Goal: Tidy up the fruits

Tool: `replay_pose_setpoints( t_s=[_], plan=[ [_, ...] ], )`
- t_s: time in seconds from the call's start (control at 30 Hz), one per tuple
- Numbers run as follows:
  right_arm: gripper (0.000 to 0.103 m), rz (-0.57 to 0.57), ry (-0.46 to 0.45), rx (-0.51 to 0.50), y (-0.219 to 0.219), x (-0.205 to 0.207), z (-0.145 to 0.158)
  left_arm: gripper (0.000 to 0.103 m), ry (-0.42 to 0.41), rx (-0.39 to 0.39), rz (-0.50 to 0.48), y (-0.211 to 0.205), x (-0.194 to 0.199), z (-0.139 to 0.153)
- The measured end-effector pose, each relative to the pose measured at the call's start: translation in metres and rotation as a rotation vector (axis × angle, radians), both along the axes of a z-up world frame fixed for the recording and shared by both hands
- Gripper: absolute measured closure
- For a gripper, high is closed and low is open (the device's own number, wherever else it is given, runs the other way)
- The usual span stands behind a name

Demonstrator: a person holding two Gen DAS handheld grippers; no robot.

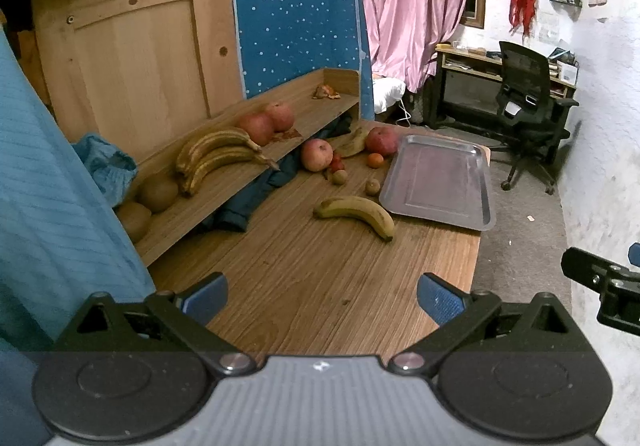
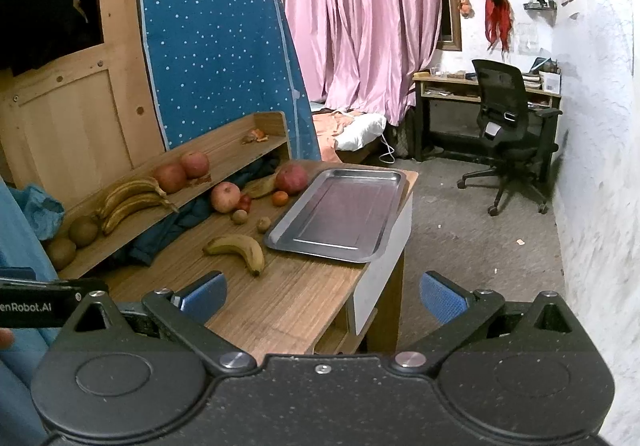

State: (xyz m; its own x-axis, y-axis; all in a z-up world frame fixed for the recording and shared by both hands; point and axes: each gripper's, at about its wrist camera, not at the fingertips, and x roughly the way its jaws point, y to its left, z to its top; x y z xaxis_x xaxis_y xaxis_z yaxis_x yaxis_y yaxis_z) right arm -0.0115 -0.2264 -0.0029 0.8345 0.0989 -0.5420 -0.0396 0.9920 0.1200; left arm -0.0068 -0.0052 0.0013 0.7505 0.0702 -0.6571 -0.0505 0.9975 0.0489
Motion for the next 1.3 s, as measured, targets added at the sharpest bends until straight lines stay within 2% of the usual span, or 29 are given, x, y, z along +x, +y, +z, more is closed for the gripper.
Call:
replay_pose_setpoints(
  t_s=[0.5,0.83,1.03,1.17,1.3],
  plan=[
    [0.001,0.113,0.009,0.013,-0.038,0.008,-0.005,0.000,0.008,-0.021,0.137,-0.019,-0.005,0.000],
    [0.001,0.255,-0.017,0.012,-0.091,0.022,-0.004,0.000,0.016,-0.053,0.319,-0.051,-0.005,-0.001],
    [0.001,0.315,0.007,0.083,-0.117,0.030,-0.006,0.000,0.077,-0.083,0.423,-0.056,0.004,-0.001],
    [0.001,0.331,0.055,0.139,-0.130,0.039,-0.014,0.000,0.126,-0.100,0.483,-0.051,0.018,-0.005],
    [0.001,0.326,0.042,0.147,-0.140,0.049,-0.017,0.000,0.145,-0.092,0.499,-0.053,0.036,-0.009]
  ],
)
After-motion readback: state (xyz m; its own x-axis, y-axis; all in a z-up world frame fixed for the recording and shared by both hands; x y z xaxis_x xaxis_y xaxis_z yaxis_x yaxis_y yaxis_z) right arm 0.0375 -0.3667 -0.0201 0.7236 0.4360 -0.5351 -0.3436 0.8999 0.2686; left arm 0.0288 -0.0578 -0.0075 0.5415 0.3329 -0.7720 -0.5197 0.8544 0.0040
